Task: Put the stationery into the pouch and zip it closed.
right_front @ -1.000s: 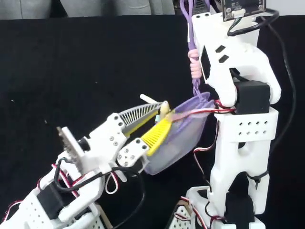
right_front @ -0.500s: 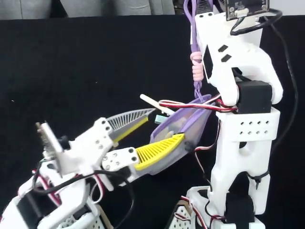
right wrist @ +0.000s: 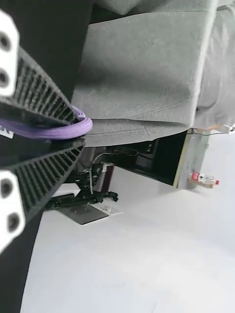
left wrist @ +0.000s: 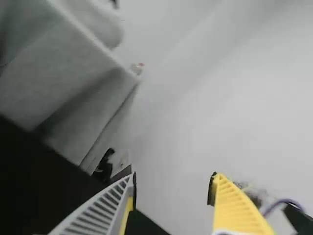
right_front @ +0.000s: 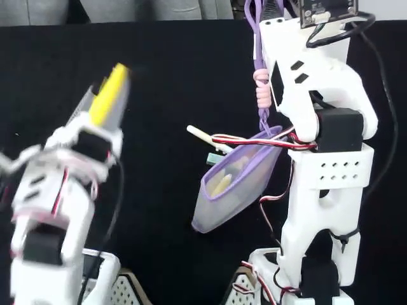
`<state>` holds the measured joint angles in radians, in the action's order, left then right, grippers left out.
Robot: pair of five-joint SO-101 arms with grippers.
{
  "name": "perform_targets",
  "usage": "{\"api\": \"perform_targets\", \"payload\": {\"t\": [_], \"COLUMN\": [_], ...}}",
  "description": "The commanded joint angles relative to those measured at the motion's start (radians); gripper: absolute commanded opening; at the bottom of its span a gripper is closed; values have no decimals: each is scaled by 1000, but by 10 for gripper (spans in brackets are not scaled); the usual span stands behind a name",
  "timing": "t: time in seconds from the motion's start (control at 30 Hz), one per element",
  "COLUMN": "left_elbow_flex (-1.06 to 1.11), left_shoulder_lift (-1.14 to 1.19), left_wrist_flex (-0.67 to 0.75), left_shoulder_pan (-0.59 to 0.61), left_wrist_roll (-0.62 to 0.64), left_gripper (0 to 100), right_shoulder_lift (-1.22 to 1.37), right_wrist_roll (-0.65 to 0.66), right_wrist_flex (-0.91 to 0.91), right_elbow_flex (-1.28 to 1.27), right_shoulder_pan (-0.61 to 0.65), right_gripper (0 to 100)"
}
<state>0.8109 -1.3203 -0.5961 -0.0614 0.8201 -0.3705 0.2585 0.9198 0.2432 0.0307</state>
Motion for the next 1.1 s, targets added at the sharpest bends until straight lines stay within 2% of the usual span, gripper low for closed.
{"api": "perform_targets", "payload": {"t": [0.0, 0.1, 0.23, 0.4, 0.5, 0.73, 1.07], "left_elbow_flex": [136, 134, 56, -71, -153, -277, -403], "left_shoulder_lift": [245, 456, 721, 1005, 1143, 1329, 1505], "left_wrist_flex": [163, 210, 207, 203, 203, 199, 201], "left_shoulder_pan": [10, -59, -145, -223, -268, -351, -346], "left_wrist_roll": [100, 132, 149, 353, 396, 423, 423], "left_gripper": [253, 252, 252, 257, 257, 252, 252], "right_shoulder_lift": [-38, -38, -38, -38, -38, -38, -38], "right_wrist_roll": [40, 41, 41, 41, 43, 43, 43], "right_wrist_flex": [61, 84, 87, 87, 89, 89, 89], "right_elbow_flex": [82, 102, 104, 102, 102, 99, 99], "right_shoulder_pan": [-8, -11, -11, -12, -12, -12, -12], "right_gripper": [11, 11, 11, 11, 11, 11, 11]}}
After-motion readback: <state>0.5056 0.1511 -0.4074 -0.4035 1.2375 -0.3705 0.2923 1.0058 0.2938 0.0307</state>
